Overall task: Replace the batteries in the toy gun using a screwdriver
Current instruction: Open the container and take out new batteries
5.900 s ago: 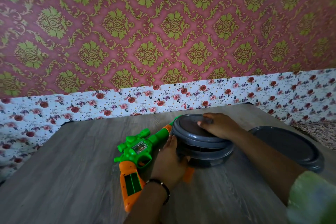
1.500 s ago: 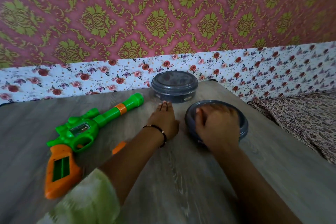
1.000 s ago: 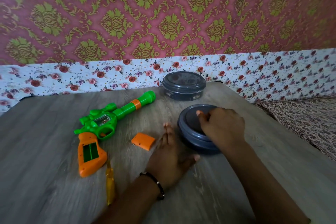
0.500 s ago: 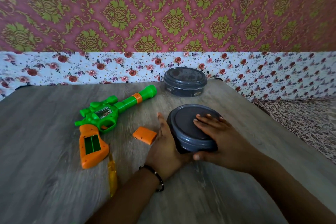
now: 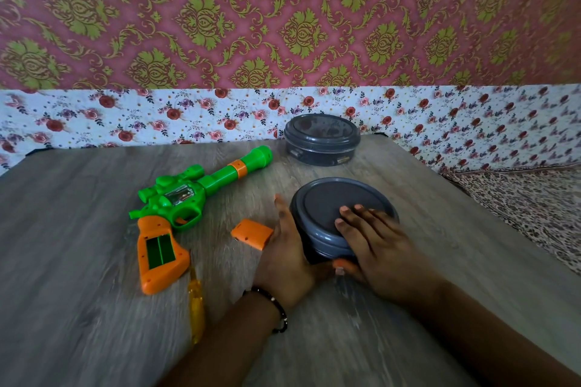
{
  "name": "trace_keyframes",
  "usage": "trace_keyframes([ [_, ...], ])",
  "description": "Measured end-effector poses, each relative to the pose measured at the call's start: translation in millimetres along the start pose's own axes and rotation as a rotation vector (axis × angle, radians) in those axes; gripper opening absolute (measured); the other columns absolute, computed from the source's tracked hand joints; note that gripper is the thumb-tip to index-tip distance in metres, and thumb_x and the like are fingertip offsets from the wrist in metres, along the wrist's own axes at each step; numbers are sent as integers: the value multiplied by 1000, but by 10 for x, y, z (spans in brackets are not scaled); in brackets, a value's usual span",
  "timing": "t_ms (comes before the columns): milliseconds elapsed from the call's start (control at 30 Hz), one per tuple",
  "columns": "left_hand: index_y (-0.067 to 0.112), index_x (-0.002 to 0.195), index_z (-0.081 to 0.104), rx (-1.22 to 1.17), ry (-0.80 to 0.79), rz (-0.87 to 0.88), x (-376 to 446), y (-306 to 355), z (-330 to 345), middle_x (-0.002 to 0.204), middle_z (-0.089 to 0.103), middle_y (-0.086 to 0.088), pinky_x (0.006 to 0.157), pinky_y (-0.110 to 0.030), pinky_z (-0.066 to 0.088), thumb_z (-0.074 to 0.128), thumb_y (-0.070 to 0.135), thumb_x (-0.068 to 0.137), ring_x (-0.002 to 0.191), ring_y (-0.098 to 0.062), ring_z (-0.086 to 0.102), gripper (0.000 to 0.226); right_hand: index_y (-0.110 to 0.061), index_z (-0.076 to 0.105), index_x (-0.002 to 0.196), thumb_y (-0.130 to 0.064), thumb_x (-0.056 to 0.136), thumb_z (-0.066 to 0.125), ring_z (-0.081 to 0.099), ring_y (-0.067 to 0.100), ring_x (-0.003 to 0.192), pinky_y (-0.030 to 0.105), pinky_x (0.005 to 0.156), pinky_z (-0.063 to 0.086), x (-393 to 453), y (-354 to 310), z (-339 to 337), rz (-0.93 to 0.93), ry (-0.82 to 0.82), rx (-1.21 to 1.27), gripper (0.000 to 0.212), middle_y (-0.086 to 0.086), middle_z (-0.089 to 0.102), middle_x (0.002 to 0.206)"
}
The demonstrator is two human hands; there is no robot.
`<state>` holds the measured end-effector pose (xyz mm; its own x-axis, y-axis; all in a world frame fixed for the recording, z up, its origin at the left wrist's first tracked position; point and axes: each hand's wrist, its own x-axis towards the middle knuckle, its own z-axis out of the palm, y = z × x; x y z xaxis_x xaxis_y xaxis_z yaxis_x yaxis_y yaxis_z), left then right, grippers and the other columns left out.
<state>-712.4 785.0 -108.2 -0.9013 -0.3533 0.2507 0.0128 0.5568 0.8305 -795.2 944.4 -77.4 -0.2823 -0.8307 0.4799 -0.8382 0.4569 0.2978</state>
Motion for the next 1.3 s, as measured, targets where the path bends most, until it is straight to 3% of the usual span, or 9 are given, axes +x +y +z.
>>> trace_keyframes([
  [100, 38, 125, -42, 24, -5, 11, -13, 14, -1, 162, 22, 4, 119, -29, 28, 88, 45, 61, 147, -11, 27, 145, -3, 45, 119, -47, 99, 11, 63, 39, 104, 51, 85, 50, 10, -8, -5, -13, -24, -15, 58, 24, 65, 113],
  [267, 35, 126, -41, 52, 15, 26, -17, 33, -5, 163, 21, 3, 119, -30, 30, 87, 44, 62, 147, -12, 26, 144, 2, 64, 108, -40, 100, 9, 66, 41, 93, 50, 77, 54, 60, -62, -77, -33, -65, -77, 69, 28, 67, 105],
  [467, 33, 128, -43, 27, -18, 28, -31, 55, -28, 161, 23, 6, 117, -34, 33, 87, 41, 65, 148, -13, 26, 145, -6, 48, 106, -42, 100, 17, 66, 29, 68, 35, 64, 55, 289, 42, -331, 0, 18, 10, 48, 15, 69, 87],
  [667, 20, 140, -33, 110, -44, 8, -53, 124, -66, 162, 20, 0, 116, -28, 30, 83, 50, 66, 148, -16, 23, 141, -10, 59, 106, -42, 86, 40, 64, 26, 92, 38, 82, 51, 181, 106, -412, 141, 71, 170, 42, 9, 65, 103],
  [767, 10, 152, -19, 152, -45, -4, -64, 172, -82, 162, 19, -3, 115, -24, 27, 81, 52, 68, 147, -17, 24, 137, -10, 61, 105, -39, 85, 42, 59, 25, 93, 36, 82, 45, 133, 283, -374, 229, 115, 197, 40, 9, 59, 106],
  [933, 14, 154, -12, 155, -38, -35, -77, 201, -100, 164, 4, -1, 115, -20, 20, 83, 49, 68, 150, -16, 17, 133, -6, 59, 107, -20, 85, 63, 54, 25, 93, 39, 83, 46, 223, 642, -222, 433, 55, 246, 26, 13, 54, 107],
  [1100, 17, 154, -12, 159, -34, -32, -90, 212, -108, 165, -3, 3, 116, -19, 13, 82, 52, 67, 151, -14, 7, 133, -7, 59, 109, -23, 87, 61, 53, 26, 95, 37, 83, 45, 374, 803, -126, 489, -67, 242, 28, 11, 54, 109],
  [1200, 17, 154, -12, 248, -17, 21, -89, 204, -106, 164, -12, 4, 122, -27, 1, 76, 60, 69, 151, -13, -11, 129, -11, 55, 115, -26, 87, 60, 52, 25, 99, 38, 85, 45, 420, 777, -117, 468, -156, 214, 32, 9, 54, 113],
  [1300, 19, 156, -3, 291, -1, 69, -69, 177, -92, 164, -12, 6, 123, -30, -2, 73, 64, 69, 150, -12, -16, 123, -14, 54, 119, -28, 89, 56, 49, 25, 104, 37, 88, 44, 435, 730, -190, 420, -195, 93, 33, 8, 54, 115],
])
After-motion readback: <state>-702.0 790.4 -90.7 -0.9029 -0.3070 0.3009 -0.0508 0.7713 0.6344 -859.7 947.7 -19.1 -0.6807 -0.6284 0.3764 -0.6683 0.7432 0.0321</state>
